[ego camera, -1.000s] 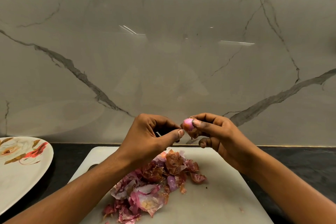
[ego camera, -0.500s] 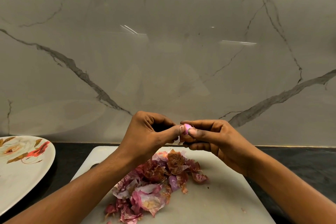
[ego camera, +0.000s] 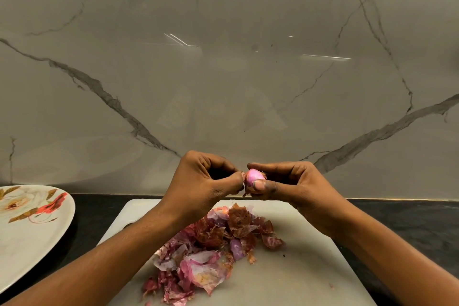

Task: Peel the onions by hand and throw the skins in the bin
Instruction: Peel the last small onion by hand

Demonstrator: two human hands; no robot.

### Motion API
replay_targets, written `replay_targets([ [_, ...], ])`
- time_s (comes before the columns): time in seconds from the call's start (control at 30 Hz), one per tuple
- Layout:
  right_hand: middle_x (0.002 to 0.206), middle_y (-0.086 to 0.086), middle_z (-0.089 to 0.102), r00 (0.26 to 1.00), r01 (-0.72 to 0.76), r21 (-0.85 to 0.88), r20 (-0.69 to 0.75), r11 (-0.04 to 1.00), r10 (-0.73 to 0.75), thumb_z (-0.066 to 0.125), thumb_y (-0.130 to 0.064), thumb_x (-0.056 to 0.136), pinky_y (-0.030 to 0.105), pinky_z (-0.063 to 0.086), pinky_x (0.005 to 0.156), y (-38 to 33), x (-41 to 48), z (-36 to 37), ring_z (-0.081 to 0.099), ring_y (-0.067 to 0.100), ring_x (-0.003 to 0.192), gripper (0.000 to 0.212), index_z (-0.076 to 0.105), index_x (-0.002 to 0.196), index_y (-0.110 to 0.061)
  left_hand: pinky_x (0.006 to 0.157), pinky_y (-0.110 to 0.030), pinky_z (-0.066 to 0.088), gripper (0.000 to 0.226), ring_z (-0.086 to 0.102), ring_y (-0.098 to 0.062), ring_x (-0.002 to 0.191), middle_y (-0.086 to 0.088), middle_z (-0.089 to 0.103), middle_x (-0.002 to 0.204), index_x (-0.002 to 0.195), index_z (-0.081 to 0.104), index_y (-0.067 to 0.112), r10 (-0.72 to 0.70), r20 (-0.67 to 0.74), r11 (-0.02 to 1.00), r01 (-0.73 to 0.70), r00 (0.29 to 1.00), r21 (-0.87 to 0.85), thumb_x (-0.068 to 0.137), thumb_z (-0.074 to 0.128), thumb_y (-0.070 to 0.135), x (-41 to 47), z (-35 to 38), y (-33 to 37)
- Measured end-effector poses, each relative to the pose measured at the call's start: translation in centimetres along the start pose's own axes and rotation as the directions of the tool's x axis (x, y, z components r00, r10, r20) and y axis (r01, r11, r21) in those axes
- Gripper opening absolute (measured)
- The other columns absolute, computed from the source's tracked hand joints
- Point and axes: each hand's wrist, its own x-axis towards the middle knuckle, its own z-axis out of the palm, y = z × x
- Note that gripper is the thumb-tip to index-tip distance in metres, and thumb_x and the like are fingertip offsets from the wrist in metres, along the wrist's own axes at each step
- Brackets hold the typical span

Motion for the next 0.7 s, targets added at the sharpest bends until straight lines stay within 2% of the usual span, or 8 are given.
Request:
replay_targets([
  [0.1, 0.113, 0.01, 0.08, 1.0, 0.009, 0.003, -0.02, 1.0, -0.009, 0.079, -0.013, 0.079, 0.031, 0.062, 0.091, -0.06, 0.0, -0.07, 0.077, 0.027, 0.107, 0.046, 0.074, 0.124, -0.013, 0.073, -0.033, 0.066, 0.009, 0.078, -0.02, 0.076, -0.001, 0.08, 0.08, 0.089, 0.084, 0.009, 0.001, -0.016, 1.0, -0.002, 1.0, -0.024, 0.093, 0.076, 0.01, -0.04, 0.25, 0.12],
  [0.2, 0.111, 0.01, 0.08, 0.999, 0.022, -0.013, -0.028, 1.0, -0.023, 0.079, -0.014, 0.079, 0.03, 0.063, 0.089, -0.08, -0.03, -0.02, 0.077, 0.026, 0.106, 0.047, 0.074, 0.125, -0.013, 0.07, -0.037, 0.066, 0.016, 0.077, -0.023, 0.077, 0.001, 0.08, 0.081, 0.091, 0.084, 0.012, 0.039, -0.002, 0.999, -0.039, 0.999, -0.011, 0.087, 0.08, 0.027, -0.1, 0.17, 0.32],
  [0.33, 0.113, 0.008, 0.08, 0.999, 0.035, -0.052, -0.035, 0.998, -0.037, 0.081, -0.015, 0.077, 0.028, 0.062, 0.089, 0.11, 0.0, 0.1, 0.077, 0.024, 0.107, 0.05, 0.073, 0.127, -0.011, 0.062, -0.022, 0.059, 0.025, 0.076, -0.014, 0.073, 0.009, 0.079, 0.079, 0.092, 0.085, 0.015, 0.101, 0.004, 0.993, -0.101, 0.995, 0.055, 0.082, 0.08, 0.037, -0.38, 0.19, 0.35],
  [0.43, 0.113, 0.004, 0.08, 0.998, 0.05, -0.107, -0.036, 0.993, -0.054, 0.082, -0.016, 0.078, 0.027, 0.061, 0.09, 0.2, -0.01, 0.14, 0.077, 0.021, 0.108, 0.051, 0.073, 0.128, -0.013, 0.059, -0.018, 0.055, 0.022, 0.074, -0.009, 0.067, 0.011, 0.079, 0.076, 0.089, 0.085, 0.016, 0.117, 0.006, 0.989, -0.117, 0.993, 0.092, 0.083, 0.081, 0.037, -0.41, 0.21, 0.36],
  [0.57, 0.114, 0.001, 0.08, 0.997, 0.059, -0.145, -0.038, 0.988, -0.065, 0.083, -0.018, 0.077, 0.027, 0.06, 0.093, 0.31, -0.04, 0.26, 0.076, 0.018, 0.109, 0.051, 0.074, 0.127, -0.015, 0.057, -0.027, 0.059, 0.038, 0.073, -0.013, 0.063, 0.01, 0.077, 0.072, 0.085, 0.085, 0.016, 0.139, 0.01, 0.984, -0.139, 0.99, 0.109, 0.078, 0.076, 0.052, -0.59, 0.2, 0.72],
  [0.7, 0.112, -0.001, 0.081, 0.996, 0.072, -0.175, -0.038, 0.982, -0.08, 0.084, -0.023, 0.076, 0.028, 0.061, 0.093, 0.42, -0.09, 0.59, 0.076, 0.016, 0.108, 0.05, 0.075, 0.125, -0.019, 0.057, -0.026, 0.059, 0.019, 0.072, -0.013, 0.063, 0.007, 0.076, 0.071, 0.083, 0.082, 0.016, 0.149, 0.021, 0.973, -0.151, 0.989, 0.174, 0.084, 0.084, 0.035, -0.55, 0.18, 0.43],
])
